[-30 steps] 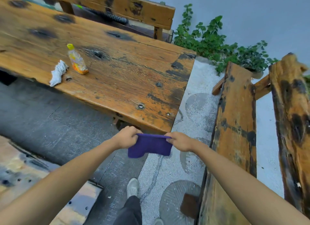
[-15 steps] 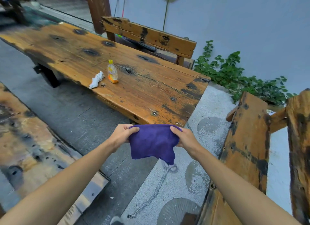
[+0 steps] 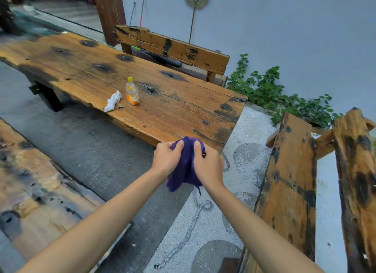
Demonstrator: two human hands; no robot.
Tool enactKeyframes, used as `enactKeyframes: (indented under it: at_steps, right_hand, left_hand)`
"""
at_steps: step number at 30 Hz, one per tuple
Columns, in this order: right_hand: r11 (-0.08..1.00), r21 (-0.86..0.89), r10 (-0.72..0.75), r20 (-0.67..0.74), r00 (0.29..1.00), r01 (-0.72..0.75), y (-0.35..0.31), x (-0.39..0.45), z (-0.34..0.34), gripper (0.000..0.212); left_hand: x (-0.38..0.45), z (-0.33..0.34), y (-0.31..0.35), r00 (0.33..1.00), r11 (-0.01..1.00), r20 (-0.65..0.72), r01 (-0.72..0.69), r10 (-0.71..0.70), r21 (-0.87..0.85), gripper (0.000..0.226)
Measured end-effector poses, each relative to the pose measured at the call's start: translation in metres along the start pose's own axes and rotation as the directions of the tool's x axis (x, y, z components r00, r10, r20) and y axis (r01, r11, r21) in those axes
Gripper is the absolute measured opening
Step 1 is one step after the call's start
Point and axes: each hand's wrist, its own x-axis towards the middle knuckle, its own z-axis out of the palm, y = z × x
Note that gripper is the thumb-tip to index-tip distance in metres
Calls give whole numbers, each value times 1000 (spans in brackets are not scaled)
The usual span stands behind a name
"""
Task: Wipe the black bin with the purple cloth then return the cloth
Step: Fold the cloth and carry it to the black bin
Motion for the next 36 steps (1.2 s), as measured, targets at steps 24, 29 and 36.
enactKeyframes:
  at_steps: [24, 29, 36]
  right_hand:
    - [698, 678, 57, 268, 962, -231, -46, -91, 68, 18]
    - [577, 726, 191, 325, 926, -374, -57, -105, 76, 21]
    - [419, 766, 244, 422, 873, -488, -64, -119, 71, 24]
  left_hand:
    - [-58, -149, -50, 933, 954, 359, 107, 1, -280, 44]
    - [-75, -173, -75, 841, 919, 541, 219, -7, -327, 43]
    - [-96, -189, -71, 876, 934, 477, 113, 68, -340, 32]
